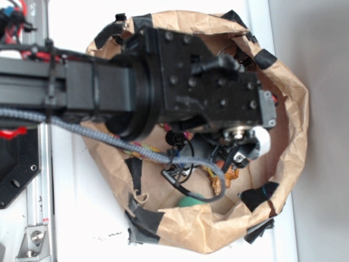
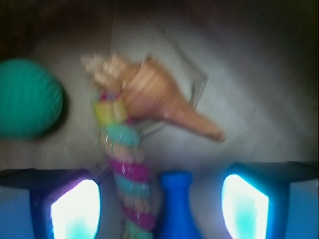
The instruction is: Grab the multicolored rope.
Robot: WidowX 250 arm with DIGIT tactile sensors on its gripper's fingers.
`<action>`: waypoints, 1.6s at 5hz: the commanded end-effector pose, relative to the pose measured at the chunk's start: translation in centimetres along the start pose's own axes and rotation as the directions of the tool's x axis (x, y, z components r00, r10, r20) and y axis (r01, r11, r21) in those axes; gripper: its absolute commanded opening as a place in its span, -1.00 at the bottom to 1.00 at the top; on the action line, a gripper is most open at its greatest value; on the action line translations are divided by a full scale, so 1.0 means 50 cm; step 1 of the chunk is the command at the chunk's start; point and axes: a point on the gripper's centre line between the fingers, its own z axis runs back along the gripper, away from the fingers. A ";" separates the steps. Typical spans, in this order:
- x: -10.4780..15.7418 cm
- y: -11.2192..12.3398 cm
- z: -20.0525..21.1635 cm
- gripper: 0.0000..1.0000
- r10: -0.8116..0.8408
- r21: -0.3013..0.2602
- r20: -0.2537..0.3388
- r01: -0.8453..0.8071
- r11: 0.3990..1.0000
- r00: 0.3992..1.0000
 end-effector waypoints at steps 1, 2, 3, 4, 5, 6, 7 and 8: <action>0.031 -0.017 -0.034 1.00 -0.225 0.005 -0.030 0.226 0.974 0.974; 0.013 -0.043 -0.032 1.00 -0.257 -0.043 0.005 0.257 0.965 0.966; 0.014 -0.067 -0.022 1.00 -0.280 -0.054 0.049 0.283 0.958 0.959; 0.030 -0.070 -0.040 1.00 -0.288 -0.068 0.045 0.290 0.955 0.957; 0.040 -0.072 -0.084 -1.00 -0.256 -0.107 0.025 0.257 0.960 0.966; 0.043 -0.070 -0.103 -1.00 -0.240 -0.091 -0.013 0.238 0.967 0.971; 0.046 -0.056 -0.092 -1.00 -0.202 -0.063 -0.036 0.199 0.978 0.979; 0.036 -0.017 -0.024 -1.00 -0.074 0.022 -0.068 0.076 0.997 0.995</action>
